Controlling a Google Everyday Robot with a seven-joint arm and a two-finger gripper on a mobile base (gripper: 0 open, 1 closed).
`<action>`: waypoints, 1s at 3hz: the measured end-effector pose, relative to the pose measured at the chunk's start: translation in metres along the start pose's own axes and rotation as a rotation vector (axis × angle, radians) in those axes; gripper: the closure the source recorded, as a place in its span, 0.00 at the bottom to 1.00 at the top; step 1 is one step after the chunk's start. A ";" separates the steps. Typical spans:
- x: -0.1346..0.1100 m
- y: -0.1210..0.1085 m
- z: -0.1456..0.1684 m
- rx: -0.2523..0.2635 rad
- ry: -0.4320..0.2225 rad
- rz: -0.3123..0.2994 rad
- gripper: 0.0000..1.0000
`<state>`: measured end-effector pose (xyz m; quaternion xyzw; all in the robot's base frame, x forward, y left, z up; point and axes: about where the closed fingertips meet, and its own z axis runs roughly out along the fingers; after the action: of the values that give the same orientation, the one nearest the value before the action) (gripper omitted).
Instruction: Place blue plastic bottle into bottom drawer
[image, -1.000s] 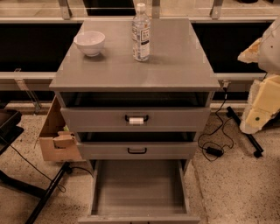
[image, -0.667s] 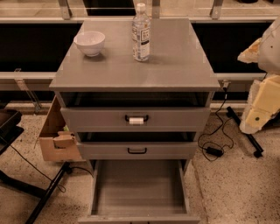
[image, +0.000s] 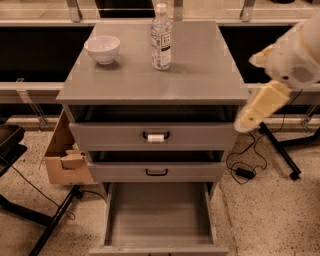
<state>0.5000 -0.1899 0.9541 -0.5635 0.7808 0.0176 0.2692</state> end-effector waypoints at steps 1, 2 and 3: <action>-0.037 -0.049 0.032 0.054 -0.208 0.062 0.00; -0.071 -0.090 0.054 0.098 -0.386 0.140 0.00; -0.103 -0.118 0.076 0.125 -0.573 0.236 0.00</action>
Offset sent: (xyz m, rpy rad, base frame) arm 0.1833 0.0648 0.0242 0.6104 -0.2792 -0.1165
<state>0.6583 -0.1185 0.9670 -0.4234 0.7329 0.1586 0.5084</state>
